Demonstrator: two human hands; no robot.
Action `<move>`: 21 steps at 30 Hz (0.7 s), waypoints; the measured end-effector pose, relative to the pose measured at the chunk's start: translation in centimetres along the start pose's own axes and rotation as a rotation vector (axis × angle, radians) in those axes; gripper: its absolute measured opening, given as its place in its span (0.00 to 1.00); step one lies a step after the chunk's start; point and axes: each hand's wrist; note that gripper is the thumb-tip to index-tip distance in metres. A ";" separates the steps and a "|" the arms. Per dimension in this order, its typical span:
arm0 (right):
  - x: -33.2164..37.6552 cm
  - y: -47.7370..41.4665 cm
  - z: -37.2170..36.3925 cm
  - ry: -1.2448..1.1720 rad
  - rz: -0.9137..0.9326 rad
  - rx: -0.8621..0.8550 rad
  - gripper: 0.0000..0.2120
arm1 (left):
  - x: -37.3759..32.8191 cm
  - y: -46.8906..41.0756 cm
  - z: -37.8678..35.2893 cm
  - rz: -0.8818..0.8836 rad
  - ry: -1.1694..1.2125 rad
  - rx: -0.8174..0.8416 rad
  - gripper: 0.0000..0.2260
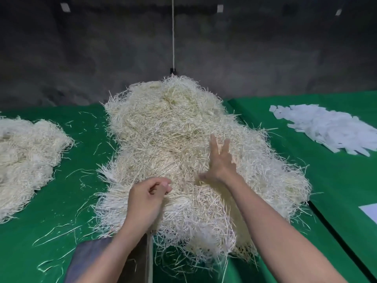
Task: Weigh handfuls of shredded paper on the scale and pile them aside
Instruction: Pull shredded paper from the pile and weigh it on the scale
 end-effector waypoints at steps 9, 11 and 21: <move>1.5 -3.4 1.5 -0.129 0.205 -0.225 0.26 | -2.2 -2.8 -0.1 0.114 -0.007 -0.019 0.39; 4.5 -3.7 4.3 -0.246 0.376 -0.251 0.23 | -4.3 -4.5 -0.6 0.095 0.086 0.038 0.47; 8.3 -1.9 6.7 -0.985 0.204 0.439 0.31 | -7.7 -9.8 -3.8 0.198 0.354 0.243 0.61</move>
Point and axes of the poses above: each hand's wrist, its own y-axis away from the middle knuckle, its own z-axis out of the back of the hand, x = y × z, and after that the axes turned 9 degrees about z, right-handed
